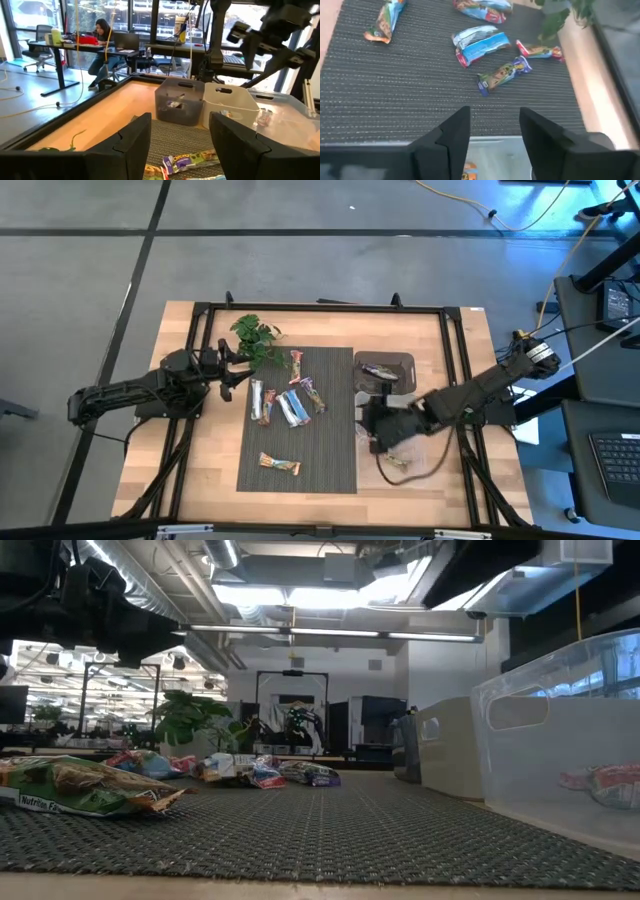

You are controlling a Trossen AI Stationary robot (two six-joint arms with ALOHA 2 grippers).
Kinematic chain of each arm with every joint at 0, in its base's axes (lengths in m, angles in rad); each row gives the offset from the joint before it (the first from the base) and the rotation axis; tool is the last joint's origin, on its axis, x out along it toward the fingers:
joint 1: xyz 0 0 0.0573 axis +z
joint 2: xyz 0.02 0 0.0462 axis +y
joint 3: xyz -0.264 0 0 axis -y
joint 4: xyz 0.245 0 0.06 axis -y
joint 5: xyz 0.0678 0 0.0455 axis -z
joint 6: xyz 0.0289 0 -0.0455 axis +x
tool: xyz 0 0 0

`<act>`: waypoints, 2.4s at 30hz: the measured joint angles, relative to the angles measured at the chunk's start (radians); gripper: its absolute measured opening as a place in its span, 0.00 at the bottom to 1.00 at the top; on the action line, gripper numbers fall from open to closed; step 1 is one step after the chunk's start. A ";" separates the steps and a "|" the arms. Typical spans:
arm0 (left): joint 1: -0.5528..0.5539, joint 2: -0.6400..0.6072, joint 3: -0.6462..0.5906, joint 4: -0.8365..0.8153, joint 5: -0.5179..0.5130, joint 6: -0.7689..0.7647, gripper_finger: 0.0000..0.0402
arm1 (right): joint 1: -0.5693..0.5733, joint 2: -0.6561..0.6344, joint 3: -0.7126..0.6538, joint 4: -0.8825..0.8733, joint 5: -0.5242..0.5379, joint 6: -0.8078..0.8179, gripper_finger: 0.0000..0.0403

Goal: Pick and place Granola Bars by type
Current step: Put the purple granola bar into the black bin

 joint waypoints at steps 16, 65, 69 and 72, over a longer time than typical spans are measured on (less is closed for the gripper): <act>0.000 0.003 0.000 -0.021 0.001 0.011 0.58 | -0.299 0.140 0.000 0.489 -0.278 -0.213 0.76; 0.000 0.003 0.000 -0.083 -0.001 -0.016 0.58 | -0.435 0.688 0.394 0.069 -0.389 0.077 0.39; 0.000 0.003 0.000 -0.083 -0.001 -0.016 0.58 | -0.435 0.688 0.394 0.069 -0.388 0.049 0.29; 0.000 0.003 0.000 -0.083 -0.001 -0.017 0.58 | -0.435 0.687 0.394 0.069 -0.387 0.047 0.24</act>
